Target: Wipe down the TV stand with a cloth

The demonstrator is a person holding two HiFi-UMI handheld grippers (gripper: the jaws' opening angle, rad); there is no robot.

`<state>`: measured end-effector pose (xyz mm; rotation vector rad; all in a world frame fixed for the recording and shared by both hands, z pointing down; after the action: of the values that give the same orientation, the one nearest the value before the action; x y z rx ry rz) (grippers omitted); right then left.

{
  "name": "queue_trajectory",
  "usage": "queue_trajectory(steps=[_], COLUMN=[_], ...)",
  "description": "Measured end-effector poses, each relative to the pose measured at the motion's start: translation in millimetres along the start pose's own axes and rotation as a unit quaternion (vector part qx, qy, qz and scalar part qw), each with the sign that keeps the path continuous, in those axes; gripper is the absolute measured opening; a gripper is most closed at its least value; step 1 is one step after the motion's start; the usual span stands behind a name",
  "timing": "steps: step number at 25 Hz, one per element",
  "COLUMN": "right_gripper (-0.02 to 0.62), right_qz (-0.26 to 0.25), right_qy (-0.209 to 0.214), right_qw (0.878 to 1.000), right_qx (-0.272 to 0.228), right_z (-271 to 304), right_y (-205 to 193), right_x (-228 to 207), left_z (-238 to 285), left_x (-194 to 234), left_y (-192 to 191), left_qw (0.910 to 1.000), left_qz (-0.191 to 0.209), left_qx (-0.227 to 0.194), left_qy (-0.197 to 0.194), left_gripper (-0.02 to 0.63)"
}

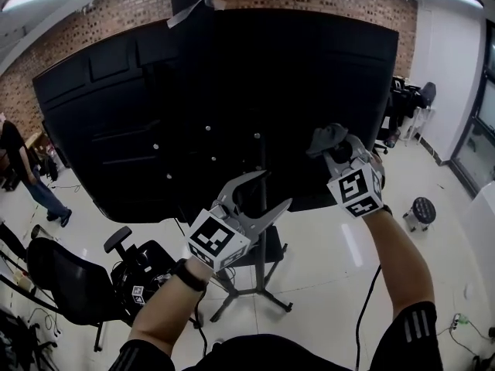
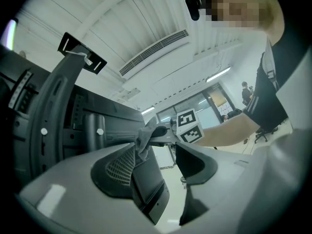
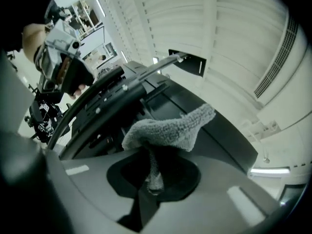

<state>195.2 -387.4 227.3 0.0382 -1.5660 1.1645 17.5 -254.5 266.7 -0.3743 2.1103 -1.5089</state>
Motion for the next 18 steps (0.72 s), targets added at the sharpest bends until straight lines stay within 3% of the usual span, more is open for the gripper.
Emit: queue_trajectory(steps=[7,12,18], right_gripper=[0.033,0.033,0.034], right_qz=[-0.005,-0.055,0.082], right_qy=[0.042,0.078,0.162], right_qw=[0.994,0.988,0.962], right_qx=[-0.099,-0.118,-0.204], right_z=[19.9,46.0,92.3], right_y=[106.4,179.6,243.1], right_x=[48.6,96.7,162.3], left_z=[-69.0,-119.0,-182.4], left_x=[47.3,85.8,127.9], left_y=[17.0,29.5,30.3], left_qw=[0.9993,0.9982,0.996], left_qz=[0.017,0.021,0.013], left_qx=[-0.015,-0.013,-0.013], left_qy=[0.03,0.054,0.088], left_gripper=[0.281,0.282,0.281])
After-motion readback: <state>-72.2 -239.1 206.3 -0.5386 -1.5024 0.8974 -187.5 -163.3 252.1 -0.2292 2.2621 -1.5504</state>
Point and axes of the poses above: the fingertips, and each gripper's own axes: z forward along the fingers, x to its left, y out of its top, the point moved 9 cm from there along -z, backward along the fingers, and after that the axes turned 11 degrees about y, right-handed, at the moved point
